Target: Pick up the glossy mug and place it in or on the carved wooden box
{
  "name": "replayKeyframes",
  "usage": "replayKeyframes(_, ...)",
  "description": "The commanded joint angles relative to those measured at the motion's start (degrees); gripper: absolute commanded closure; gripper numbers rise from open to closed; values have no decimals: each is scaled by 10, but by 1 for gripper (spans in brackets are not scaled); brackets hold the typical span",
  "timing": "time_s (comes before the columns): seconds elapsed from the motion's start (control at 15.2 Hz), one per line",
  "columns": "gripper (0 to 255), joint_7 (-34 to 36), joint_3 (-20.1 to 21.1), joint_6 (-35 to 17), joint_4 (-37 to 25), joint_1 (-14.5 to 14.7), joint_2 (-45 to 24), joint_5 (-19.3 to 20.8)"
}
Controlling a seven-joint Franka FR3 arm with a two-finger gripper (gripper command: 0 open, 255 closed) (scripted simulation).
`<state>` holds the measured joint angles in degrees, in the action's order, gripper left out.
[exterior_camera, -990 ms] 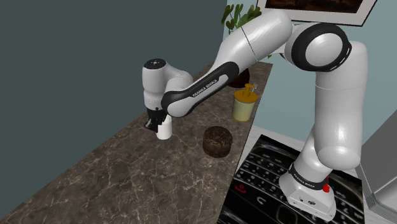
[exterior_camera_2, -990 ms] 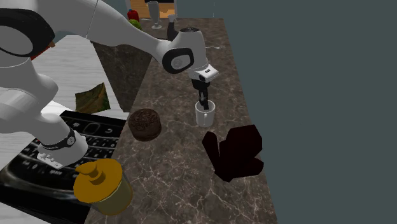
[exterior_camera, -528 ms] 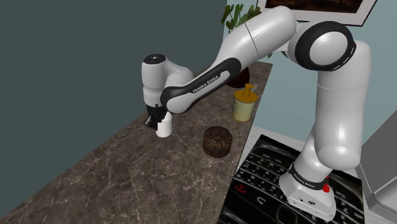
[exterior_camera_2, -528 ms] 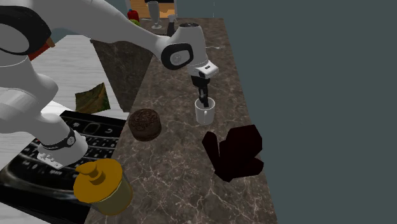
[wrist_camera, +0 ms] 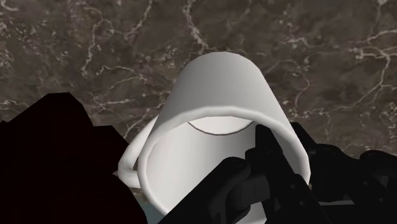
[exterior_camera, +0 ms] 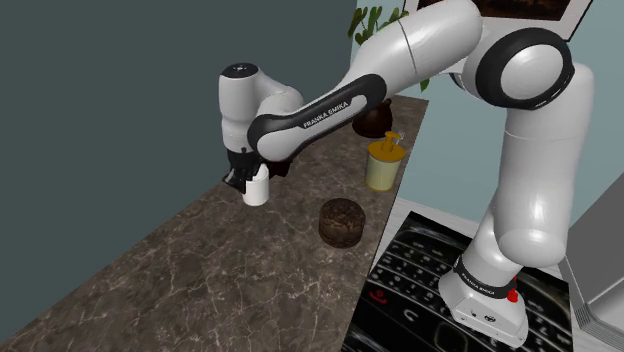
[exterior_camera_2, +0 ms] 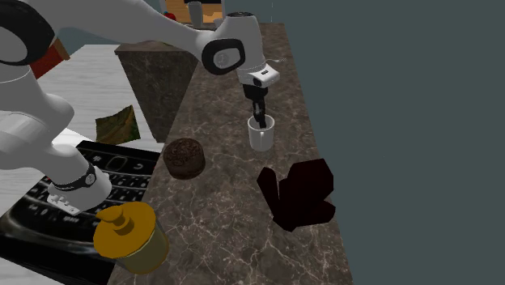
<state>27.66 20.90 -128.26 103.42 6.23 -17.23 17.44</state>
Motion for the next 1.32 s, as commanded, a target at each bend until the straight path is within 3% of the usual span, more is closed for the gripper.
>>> replayKeyframes(0.0, 255, -5, 2, 14, -10, -1, 5, -5)
replayKeyframes(1.25, 255, -38, 11, 145, -113, -1, 38, -34)
